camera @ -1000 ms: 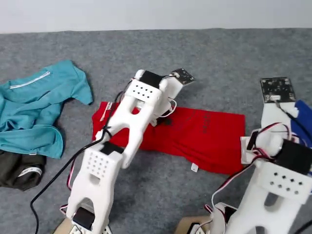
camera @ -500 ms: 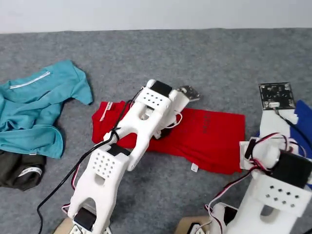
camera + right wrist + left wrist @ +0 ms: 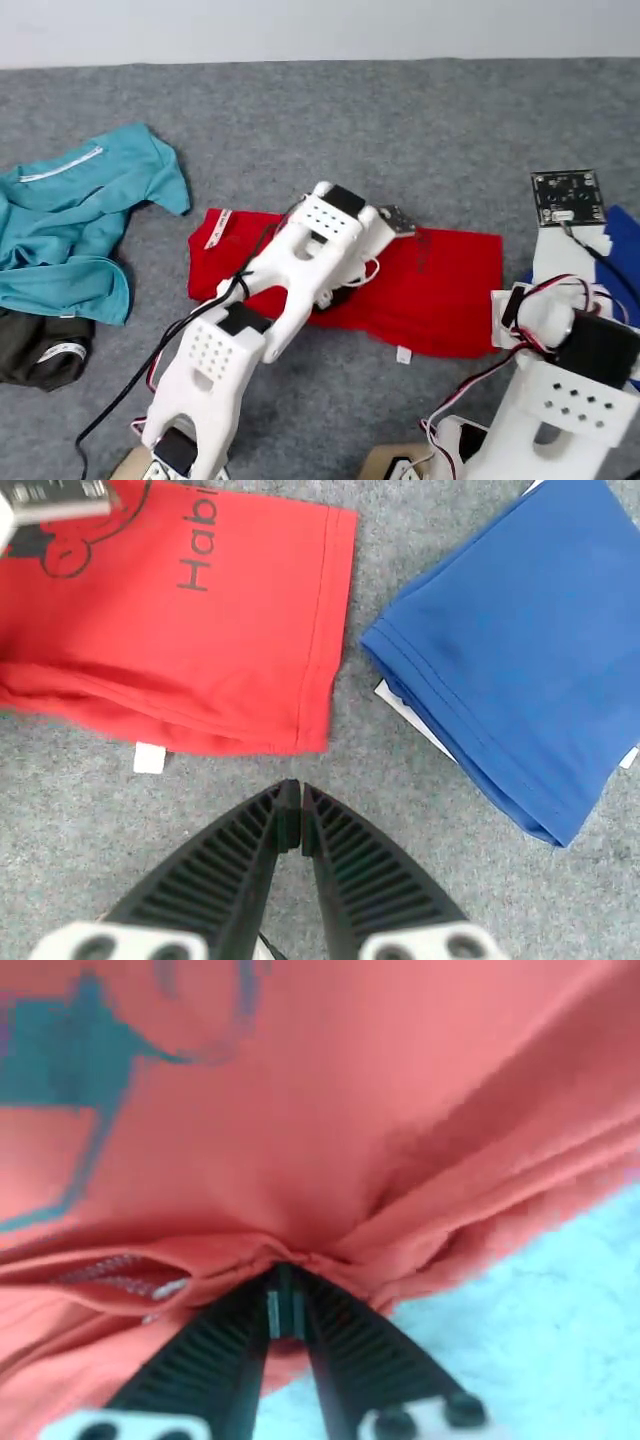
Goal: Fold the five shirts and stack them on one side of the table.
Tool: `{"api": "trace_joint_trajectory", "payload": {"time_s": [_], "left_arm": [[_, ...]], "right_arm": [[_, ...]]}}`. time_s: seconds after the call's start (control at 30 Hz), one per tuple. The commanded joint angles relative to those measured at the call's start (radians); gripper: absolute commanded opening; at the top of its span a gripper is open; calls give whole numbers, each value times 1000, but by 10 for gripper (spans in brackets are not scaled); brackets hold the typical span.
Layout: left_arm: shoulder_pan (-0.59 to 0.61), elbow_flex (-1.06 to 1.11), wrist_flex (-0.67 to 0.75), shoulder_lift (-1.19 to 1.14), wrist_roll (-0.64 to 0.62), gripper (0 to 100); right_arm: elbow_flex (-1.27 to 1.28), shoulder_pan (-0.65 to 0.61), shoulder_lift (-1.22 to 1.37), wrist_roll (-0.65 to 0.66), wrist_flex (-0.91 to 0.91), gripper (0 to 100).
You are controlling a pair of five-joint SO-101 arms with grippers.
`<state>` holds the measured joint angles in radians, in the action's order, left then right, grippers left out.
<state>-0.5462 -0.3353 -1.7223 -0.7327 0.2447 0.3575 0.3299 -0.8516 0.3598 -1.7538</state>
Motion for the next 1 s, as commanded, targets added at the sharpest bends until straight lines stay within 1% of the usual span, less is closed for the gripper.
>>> {"api": "trace_joint_trajectory", "payload": {"time_s": [0.0, 0.2, 0.37, 0.53, 0.7, 0.83, 0.97], "left_arm": [[-23, 65, -31, 84, 6, 3], [-9, 73, -31, 94, 12, 3], [-6, 19, -31, 112, 11, 3], [-8, -30, -31, 210, 11, 3], [3, -24, -32, 338, 11, 3], [87, -24, -32, 414, 11, 3], [235, -1, -32, 430, 11, 3]], "right_arm": [[-6, 13, -15, -12, -35, 11], [-6, 13, -15, -12, -35, 11], [-6, 12, -15, -14, -35, 11], [-6, 12, -15, -14, -36, 11], [-6, 12, -15, -14, -36, 10], [-6, 12, -15, -14, -36, 10], [-6, 12, -15, -14, -36, 10]]}}
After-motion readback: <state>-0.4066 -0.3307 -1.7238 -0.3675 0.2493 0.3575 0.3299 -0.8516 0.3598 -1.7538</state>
